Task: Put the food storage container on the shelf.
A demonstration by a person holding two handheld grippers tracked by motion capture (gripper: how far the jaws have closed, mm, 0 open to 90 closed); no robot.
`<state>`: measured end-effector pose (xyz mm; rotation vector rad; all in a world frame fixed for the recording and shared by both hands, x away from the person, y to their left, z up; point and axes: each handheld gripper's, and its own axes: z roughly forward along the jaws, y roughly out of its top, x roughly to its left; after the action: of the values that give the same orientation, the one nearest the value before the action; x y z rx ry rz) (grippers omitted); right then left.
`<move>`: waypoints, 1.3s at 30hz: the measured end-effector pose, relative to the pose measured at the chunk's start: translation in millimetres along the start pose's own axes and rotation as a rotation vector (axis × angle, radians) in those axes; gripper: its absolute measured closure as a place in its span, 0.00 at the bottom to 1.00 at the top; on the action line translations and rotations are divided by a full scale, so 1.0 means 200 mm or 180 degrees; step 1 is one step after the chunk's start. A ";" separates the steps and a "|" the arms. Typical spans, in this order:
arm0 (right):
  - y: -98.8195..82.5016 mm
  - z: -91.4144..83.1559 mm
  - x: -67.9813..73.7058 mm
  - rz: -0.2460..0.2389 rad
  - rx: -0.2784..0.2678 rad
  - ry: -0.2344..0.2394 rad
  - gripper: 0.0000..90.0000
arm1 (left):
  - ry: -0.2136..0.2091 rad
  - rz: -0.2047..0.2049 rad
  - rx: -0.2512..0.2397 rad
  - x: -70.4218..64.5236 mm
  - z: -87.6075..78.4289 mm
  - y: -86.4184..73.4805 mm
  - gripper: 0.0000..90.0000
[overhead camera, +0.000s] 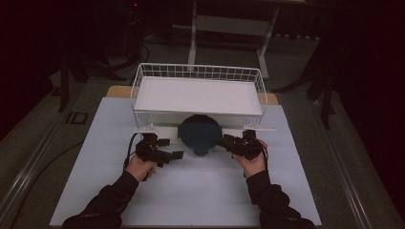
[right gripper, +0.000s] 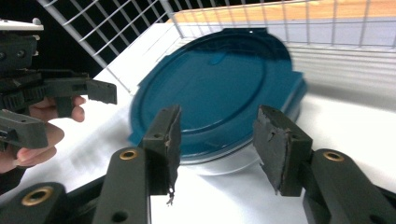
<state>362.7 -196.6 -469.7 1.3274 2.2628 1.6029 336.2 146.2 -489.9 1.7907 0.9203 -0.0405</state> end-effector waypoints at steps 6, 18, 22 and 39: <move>-0.04 -0.01 0.08 -0.0016 0.0039 0.0102 0.67 | 0.0033 0.0055 0.0009 -0.06 -0.05 -0.04 0.00; -0.17 0.09 0.23 -0.0133 0.0395 0.0360 1.00 | 0.0078 0.0185 0.0087 -0.12 -0.08 -0.12 0.00; -0.21 0.15 0.26 -0.0157 0.0502 0.0404 1.00 | 0.0107 0.0217 0.0067 -0.14 -0.10 -0.14 0.00; -0.17 0.28 0.17 -0.0083 0.0458 0.0118 1.00 | 0.0104 0.0224 0.0022 -0.13 -0.11 -0.16 0.00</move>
<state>349.8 -135.9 -508.0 1.3025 2.4483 1.4942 289.4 153.5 -493.9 1.8337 0.8804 0.0306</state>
